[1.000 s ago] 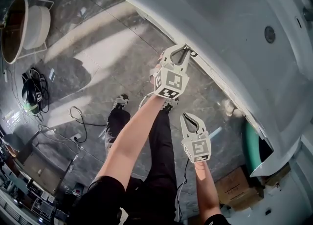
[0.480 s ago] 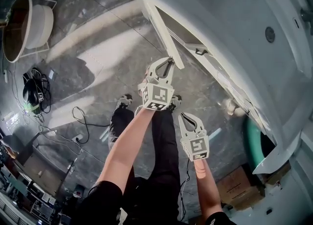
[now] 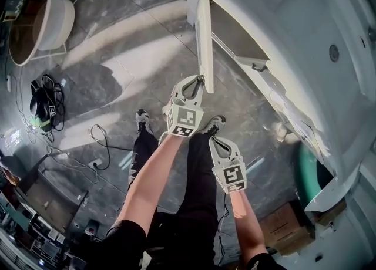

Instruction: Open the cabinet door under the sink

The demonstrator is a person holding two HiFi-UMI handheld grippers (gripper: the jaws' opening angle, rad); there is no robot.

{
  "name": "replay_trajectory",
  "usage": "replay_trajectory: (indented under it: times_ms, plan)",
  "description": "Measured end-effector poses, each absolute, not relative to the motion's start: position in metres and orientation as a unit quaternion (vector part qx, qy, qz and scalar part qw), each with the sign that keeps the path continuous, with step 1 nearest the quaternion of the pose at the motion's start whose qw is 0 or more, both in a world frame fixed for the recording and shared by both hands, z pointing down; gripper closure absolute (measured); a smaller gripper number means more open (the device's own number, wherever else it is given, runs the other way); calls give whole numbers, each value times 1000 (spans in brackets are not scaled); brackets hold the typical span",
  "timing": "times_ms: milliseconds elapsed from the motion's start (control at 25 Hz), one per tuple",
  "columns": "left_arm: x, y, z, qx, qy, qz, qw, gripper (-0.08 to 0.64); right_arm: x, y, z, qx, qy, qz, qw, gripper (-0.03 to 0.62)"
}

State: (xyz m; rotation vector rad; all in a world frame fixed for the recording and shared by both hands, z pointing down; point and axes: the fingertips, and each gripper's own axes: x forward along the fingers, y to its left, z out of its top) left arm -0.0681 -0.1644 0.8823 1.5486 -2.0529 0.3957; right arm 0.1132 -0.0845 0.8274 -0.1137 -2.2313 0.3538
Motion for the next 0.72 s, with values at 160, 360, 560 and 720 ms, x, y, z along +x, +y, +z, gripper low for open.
replay_trajectory:
  times_ms: [160, 360, 560, 720]
  plan:
    - [-92, -136, 883, 581, -757, 153, 259, 515, 99, -72, 835, -50, -889, 135, 434, 518]
    - [-129, -103, 884, 618, -722, 188, 249, 522, 70, -63, 838, -27, -891, 152, 427, 518]
    - [-169, -79, 881, 662, -677, 203, 249, 522, 27, -40, 831, -25, -901, 145, 407, 518]
    - [-196, -68, 882, 698, -636, 224, 243, 521, -4, -17, 828, -25, -910, 136, 391, 518]
